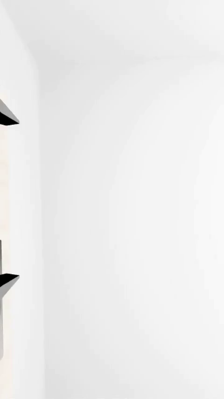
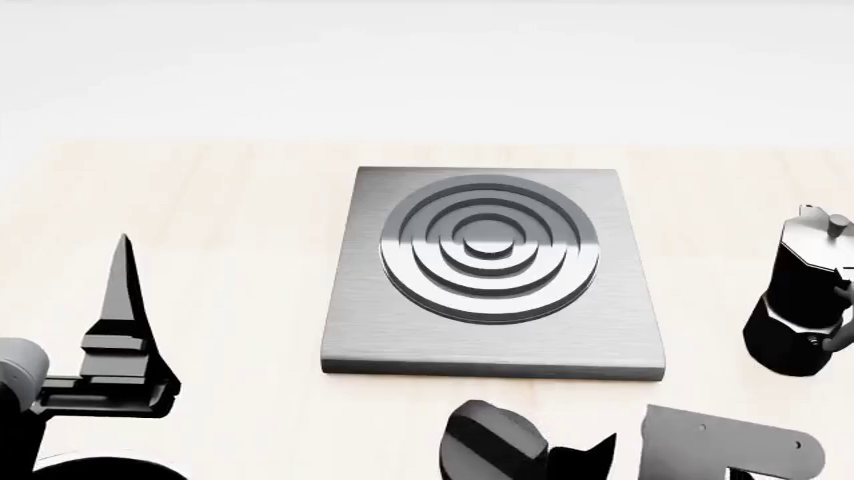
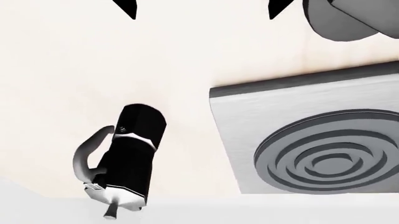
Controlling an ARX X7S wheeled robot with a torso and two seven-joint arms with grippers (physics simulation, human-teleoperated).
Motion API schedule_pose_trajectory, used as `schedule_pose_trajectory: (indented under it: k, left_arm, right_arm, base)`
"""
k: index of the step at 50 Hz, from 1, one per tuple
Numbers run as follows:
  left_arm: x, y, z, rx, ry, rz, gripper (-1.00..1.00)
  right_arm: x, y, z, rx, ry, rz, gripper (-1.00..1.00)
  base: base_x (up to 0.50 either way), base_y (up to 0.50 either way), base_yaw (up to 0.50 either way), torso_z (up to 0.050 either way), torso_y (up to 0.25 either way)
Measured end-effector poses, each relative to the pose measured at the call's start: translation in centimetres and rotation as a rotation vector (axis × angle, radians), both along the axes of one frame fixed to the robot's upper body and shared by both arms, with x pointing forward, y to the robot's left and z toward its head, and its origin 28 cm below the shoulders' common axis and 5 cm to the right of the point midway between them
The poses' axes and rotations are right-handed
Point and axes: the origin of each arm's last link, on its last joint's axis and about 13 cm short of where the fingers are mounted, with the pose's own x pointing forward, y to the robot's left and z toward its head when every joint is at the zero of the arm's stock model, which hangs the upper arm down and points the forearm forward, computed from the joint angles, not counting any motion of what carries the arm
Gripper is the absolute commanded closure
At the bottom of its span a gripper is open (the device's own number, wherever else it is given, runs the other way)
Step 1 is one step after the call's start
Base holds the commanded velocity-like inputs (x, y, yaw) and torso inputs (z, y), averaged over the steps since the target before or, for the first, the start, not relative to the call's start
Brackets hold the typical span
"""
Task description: Turn on the stove.
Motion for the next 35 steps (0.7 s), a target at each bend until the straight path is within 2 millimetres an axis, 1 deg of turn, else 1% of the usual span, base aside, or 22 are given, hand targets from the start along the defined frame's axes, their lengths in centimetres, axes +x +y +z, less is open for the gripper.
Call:
schedule_pose_trajectory:
  k: [35]
  left_arm:
    - [0.1,-0.1,-0.1,0.003,0.001,-0.002,-1.00]
  right_arm:
    - [-1.3,0.7,3.2,-0.087,-0.095,0.012,-1.00]
  base:
    - [0.00,0.00,0.00,0.000,0.000]
